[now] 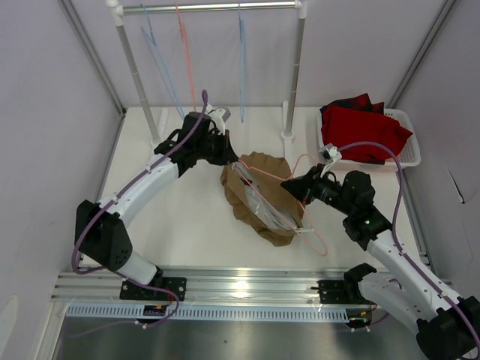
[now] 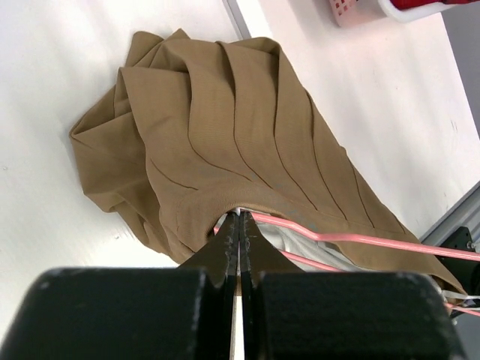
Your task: Place the skirt on the hanger
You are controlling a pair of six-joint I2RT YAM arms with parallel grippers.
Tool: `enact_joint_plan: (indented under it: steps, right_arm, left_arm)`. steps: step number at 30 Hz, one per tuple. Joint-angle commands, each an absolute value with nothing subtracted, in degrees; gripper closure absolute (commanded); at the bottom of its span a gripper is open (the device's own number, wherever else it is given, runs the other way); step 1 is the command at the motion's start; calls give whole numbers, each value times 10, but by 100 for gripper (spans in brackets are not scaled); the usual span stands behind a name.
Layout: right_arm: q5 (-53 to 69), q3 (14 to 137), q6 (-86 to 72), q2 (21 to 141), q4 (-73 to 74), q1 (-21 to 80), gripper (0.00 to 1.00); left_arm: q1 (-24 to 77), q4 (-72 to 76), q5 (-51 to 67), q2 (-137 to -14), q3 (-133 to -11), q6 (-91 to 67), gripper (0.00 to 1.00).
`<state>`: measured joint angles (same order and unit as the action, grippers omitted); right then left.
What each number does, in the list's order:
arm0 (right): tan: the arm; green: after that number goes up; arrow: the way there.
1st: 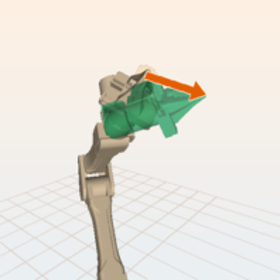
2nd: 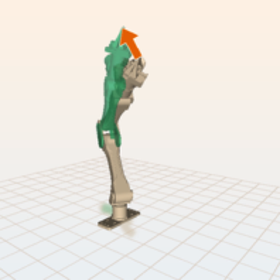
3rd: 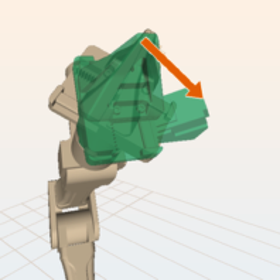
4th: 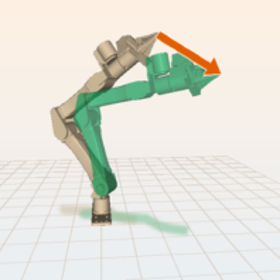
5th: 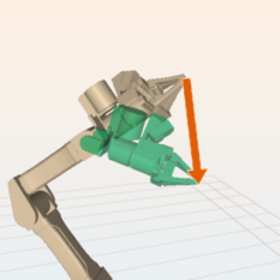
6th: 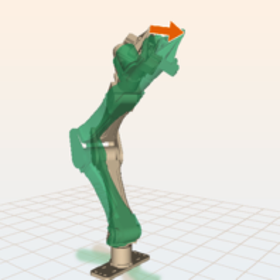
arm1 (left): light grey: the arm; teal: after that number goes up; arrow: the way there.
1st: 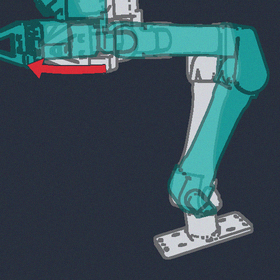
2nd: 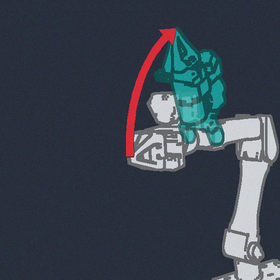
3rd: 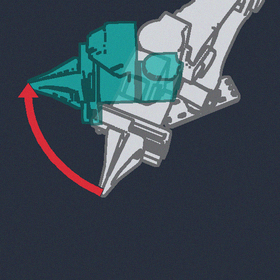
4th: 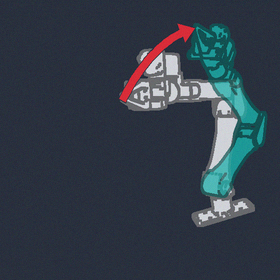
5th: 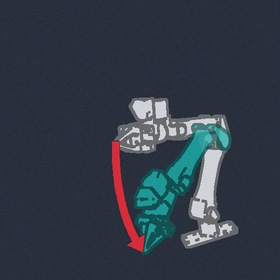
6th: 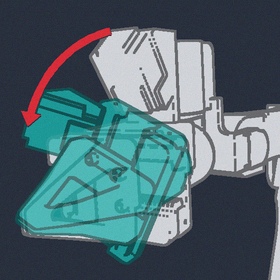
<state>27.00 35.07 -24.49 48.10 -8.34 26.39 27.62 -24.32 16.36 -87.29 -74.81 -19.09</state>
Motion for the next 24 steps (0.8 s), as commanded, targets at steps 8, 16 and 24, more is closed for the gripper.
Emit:
enact_joint_plan:
  steps: [8, 16, 24]
  right_arm:
    - [287, 470, -216, 442, -32, 274, 100]
    - [290, 556, -200, 449, -2, 297, 100]
    - [279, 621, -185, 496, 26, 342, 100]
  left_arm:
    - [296, -285, 131, -810, -839, -160, 100]
    - [306, -330, 64, -767, -886, -137, 100]
    - [307, -350, 22, -753, -914, -125, 100]
